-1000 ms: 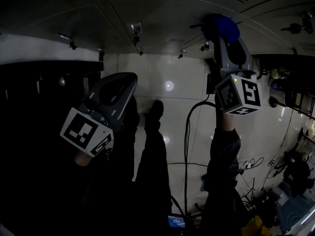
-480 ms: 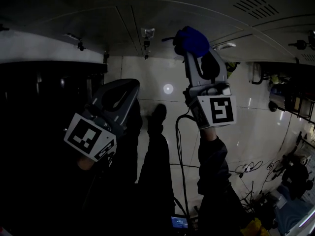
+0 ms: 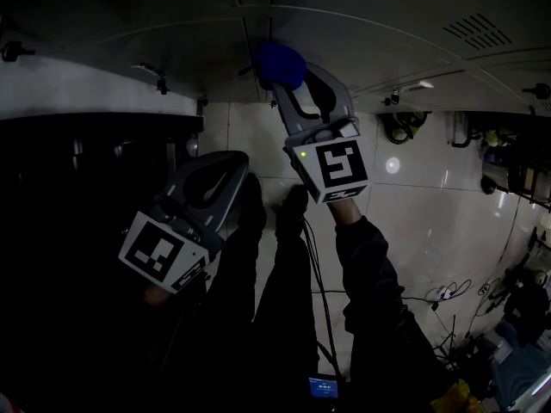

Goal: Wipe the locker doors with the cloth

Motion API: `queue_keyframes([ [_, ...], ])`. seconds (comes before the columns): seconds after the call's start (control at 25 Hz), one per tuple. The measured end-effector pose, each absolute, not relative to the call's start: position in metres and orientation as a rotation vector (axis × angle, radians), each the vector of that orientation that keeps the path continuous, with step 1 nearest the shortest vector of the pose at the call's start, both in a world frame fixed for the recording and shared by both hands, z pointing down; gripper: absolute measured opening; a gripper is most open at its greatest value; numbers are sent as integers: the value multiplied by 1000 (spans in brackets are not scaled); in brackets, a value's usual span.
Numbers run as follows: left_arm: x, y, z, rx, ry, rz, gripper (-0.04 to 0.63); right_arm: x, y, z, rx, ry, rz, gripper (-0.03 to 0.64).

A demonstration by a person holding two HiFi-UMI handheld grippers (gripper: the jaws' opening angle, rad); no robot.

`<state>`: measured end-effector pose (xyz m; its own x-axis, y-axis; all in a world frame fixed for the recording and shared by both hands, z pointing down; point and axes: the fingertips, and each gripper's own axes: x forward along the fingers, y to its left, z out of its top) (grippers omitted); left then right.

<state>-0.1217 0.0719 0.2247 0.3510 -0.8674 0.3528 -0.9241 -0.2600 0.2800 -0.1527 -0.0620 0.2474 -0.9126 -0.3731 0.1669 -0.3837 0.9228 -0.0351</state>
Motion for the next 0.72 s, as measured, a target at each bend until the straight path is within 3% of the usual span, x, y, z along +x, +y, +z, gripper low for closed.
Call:
queue_keyframes([
  [0.36, -117, 69, 225, 2226, -1503, 198, -20, -157, -77, 256, 634, -2909, 106, 127],
  [0.72, -86, 55, 234, 2250, -1438, 230, -20, -86, -118, 268, 795, -2852, 130, 129],
])
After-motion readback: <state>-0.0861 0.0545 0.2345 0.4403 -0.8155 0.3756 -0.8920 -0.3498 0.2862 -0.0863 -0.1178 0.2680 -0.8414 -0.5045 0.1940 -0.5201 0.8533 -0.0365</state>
